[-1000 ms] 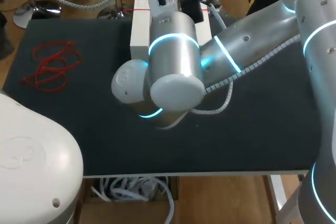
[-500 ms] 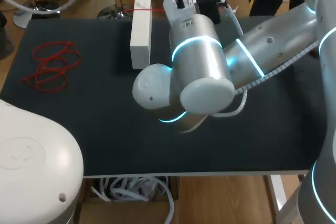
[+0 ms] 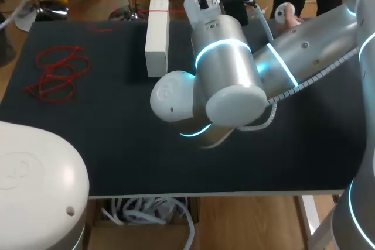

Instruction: Grab the tape and strap the tape.

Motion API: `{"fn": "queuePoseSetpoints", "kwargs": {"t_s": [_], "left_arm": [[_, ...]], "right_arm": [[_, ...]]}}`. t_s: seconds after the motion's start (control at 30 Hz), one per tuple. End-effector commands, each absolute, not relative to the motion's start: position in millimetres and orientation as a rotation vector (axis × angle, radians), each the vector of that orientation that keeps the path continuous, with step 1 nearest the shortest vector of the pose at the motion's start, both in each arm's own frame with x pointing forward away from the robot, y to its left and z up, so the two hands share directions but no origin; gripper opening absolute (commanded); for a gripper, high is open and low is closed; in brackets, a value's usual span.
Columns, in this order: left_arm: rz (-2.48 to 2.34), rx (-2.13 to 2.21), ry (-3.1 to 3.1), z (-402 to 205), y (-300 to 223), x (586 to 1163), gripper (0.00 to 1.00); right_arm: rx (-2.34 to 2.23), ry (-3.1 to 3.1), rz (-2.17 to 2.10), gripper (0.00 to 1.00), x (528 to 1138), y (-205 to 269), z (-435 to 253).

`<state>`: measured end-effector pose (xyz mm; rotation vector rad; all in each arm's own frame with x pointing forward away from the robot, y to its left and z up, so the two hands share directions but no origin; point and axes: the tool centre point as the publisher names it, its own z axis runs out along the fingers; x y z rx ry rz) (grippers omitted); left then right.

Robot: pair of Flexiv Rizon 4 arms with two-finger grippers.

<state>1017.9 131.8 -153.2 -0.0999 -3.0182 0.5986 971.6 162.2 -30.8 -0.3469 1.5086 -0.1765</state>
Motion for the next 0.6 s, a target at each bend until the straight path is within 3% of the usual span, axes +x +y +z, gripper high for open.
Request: {"fn": "queuePoseSetpoints", "kwargs": {"t_s": [0.03,0.07,0.1,0.17,0.2,0.6], "left_arm": [[0.623,-0.101,-3.015,-166,170,1014,0.00],[0.616,-0.106,-3.011,-167,175,1013,0.00],[0.612,-0.109,-3.009,-168,180,1013,0.09],[0.617,-0.124,-2.995,-167,187,1012,0.56],[0.617,-0.123,-2.993,-167,189,1012,1.00],[0.617,-0.123,-2.993,-167,189,1012,1.00]], "right_arm": [[-0.354,1.514,-0.176,1.00,972,161,-28],[-0.354,1.514,-0.176,1.00,972,161,-28],[-0.354,1.514,-0.176,1.00,972,161,-28],[-0.354,1.514,-0.176,1.00,972,161,-28],[-0.354,1.514,-0.176,1.00,972,161,-28],[-0.354,1.514,-0.176,1.00,972,161,-28]]}}
